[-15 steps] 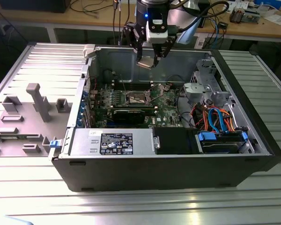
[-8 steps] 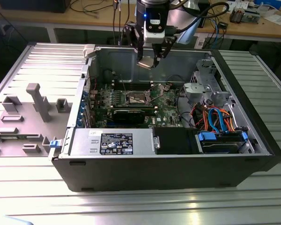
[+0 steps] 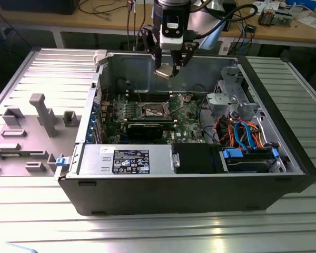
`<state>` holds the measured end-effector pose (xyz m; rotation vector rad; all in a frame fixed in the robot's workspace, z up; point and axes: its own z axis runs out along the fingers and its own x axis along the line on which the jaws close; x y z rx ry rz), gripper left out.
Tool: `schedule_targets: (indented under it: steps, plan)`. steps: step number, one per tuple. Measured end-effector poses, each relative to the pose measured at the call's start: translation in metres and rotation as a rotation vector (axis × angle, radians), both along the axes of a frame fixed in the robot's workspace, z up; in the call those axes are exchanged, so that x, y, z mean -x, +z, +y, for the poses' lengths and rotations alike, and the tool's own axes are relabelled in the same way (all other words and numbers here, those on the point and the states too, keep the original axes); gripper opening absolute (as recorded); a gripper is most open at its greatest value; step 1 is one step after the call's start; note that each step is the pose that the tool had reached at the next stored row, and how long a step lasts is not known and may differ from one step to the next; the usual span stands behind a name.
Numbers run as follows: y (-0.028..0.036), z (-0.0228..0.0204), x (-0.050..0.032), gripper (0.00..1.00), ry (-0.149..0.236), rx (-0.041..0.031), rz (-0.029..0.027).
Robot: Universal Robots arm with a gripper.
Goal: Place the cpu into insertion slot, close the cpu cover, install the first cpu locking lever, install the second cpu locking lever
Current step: 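Place the cpu into insertion slot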
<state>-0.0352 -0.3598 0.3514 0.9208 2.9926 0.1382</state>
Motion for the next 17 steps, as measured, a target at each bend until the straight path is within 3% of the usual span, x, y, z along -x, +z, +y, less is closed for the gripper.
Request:
schedule_targets:
  steps: [5,17]
  plan:
    - [-0.0008,-0.0001,0.0,0.55,-0.058,0.0,0.0001]
    - [-0.001,-0.0001,0.0001,0.55,-0.063,-0.0003,-0.0001]
